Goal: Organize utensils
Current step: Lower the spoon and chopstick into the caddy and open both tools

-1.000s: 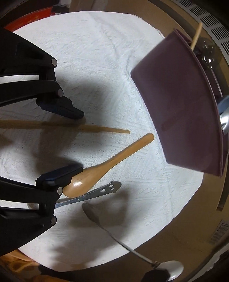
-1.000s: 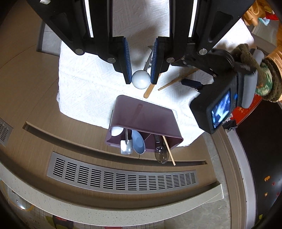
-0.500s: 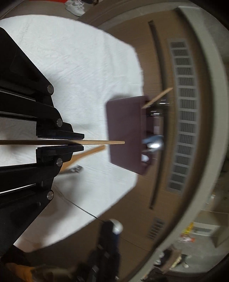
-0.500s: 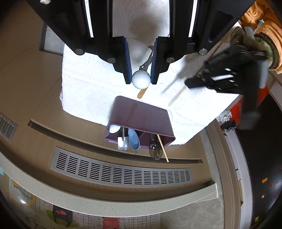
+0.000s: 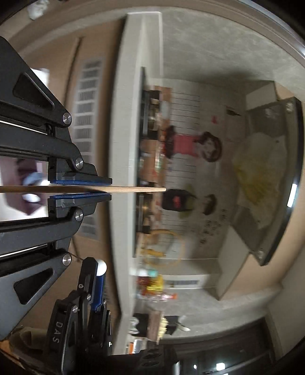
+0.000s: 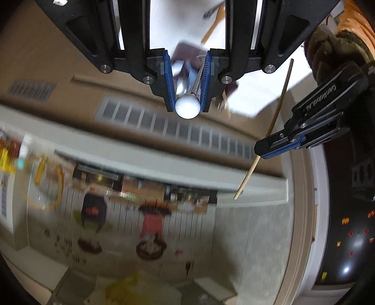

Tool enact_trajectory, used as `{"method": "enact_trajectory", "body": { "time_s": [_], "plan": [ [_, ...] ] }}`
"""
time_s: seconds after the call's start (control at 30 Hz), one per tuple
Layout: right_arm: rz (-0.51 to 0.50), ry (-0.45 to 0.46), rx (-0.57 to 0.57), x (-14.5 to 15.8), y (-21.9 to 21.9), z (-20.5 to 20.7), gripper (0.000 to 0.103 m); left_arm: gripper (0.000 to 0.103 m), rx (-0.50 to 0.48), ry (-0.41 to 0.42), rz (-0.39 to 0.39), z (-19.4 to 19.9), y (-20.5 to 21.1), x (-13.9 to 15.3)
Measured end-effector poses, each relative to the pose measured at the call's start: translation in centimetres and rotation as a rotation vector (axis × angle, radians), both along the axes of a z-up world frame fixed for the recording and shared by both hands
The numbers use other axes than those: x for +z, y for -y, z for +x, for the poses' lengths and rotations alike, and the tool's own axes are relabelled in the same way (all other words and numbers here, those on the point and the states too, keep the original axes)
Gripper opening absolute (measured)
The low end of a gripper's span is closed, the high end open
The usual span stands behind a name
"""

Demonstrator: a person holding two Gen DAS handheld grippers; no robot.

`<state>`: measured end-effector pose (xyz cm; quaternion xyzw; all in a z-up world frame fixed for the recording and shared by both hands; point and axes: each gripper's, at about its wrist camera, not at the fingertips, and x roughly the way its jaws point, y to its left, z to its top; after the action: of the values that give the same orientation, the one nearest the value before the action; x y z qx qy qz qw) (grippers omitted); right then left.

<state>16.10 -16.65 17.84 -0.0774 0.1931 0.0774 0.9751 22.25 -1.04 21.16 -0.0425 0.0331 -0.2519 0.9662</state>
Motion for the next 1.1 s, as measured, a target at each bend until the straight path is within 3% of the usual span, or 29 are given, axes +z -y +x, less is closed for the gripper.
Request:
{"method": "enact_trajectory", "body": {
  "time_s": [0.13,0.3,0.5,0.6,0.77,0.93,1.1],
  "plan": [
    [-0.018,0.055,-0.02,2.2,0.2,2.4,0.02,0.006,-0.02,0.027,-0.015,3.4,0.5,0.5],
    [-0.027,0.029,-0.032,1.5,0.8,6.5,0.02,0.006,-0.017,-0.005,-0.043,9.1,1.4,-1.4],
    [-0.01,-0.112,-0.038,-3.4,1.9,12.2,0.02,0.006,0.022,-0.041,-0.072,13.9,1.7,-7.6],
    [0.015,-0.226,-0.028,-7.1,2.4,15.0,0.02,0.006,0.049,-0.067,-0.067,15.3,1.7,-10.8],
    [0.037,-0.359,-0.013,-12.0,2.5,17.8,0.02,0.006,0.061,-0.161,-0.061,17.4,1.8,-15.5],
    [0.05,-0.432,-0.005,-15.1,2.2,19.0,0.02,0.006,0.069,-0.235,-0.043,17.6,1.8,-18.6],
    [0.036,-0.456,-0.004,-17.2,1.7,19.3,0.021,0.013,0.052,-0.32,-0.023,17.6,1.8,-19.9]
  ]
}}
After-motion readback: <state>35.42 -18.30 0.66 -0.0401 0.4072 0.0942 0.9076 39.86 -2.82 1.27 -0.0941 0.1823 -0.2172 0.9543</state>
